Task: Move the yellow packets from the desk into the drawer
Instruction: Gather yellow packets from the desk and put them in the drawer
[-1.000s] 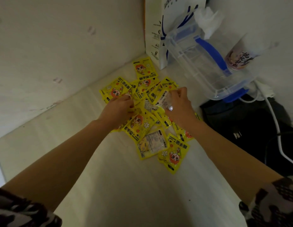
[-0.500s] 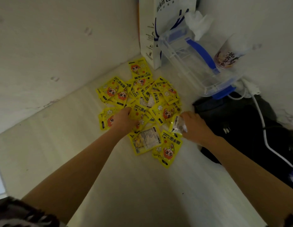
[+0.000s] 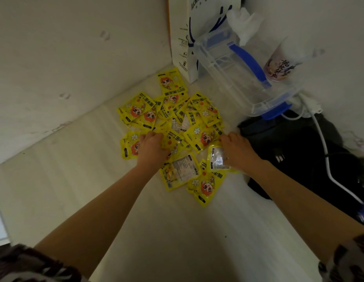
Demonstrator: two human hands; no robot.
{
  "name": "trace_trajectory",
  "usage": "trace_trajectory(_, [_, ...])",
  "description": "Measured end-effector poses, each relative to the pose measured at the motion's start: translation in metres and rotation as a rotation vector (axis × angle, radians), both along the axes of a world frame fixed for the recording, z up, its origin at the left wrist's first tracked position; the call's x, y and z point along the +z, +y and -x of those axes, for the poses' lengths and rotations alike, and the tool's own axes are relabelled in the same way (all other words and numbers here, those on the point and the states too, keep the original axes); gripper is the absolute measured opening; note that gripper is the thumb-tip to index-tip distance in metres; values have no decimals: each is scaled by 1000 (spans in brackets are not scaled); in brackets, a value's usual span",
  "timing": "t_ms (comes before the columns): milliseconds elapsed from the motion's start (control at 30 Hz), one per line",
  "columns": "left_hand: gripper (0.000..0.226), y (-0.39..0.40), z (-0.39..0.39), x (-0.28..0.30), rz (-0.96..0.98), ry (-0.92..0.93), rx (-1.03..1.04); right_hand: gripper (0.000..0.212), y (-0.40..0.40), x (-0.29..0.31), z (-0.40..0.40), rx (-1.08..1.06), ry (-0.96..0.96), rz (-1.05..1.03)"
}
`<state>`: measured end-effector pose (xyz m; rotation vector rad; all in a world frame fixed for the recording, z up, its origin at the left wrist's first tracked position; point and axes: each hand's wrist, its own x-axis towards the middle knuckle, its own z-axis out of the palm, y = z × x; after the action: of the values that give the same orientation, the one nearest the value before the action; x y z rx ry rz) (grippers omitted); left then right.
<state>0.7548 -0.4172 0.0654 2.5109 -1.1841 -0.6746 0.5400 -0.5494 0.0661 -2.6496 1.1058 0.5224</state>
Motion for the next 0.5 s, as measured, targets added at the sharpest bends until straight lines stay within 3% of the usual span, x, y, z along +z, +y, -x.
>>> trace_trajectory(133, [33, 3, 2, 7, 87, 56, 39, 32, -1, 11, 1, 34, 9, 43])
trace_trajectory(267, [34, 8, -1, 14, 149, 92, 54, 31, 4, 23, 2, -27, -6, 45])
trace_trajectory(367, [35, 13, -4, 22, 207, 126, 109, 29, 12, 34, 7, -192, -88, -26])
trace_trajectory(500, [44, 21, -6, 27, 306, 294, 148, 43, 29, 39, 17, -617, -403, -249])
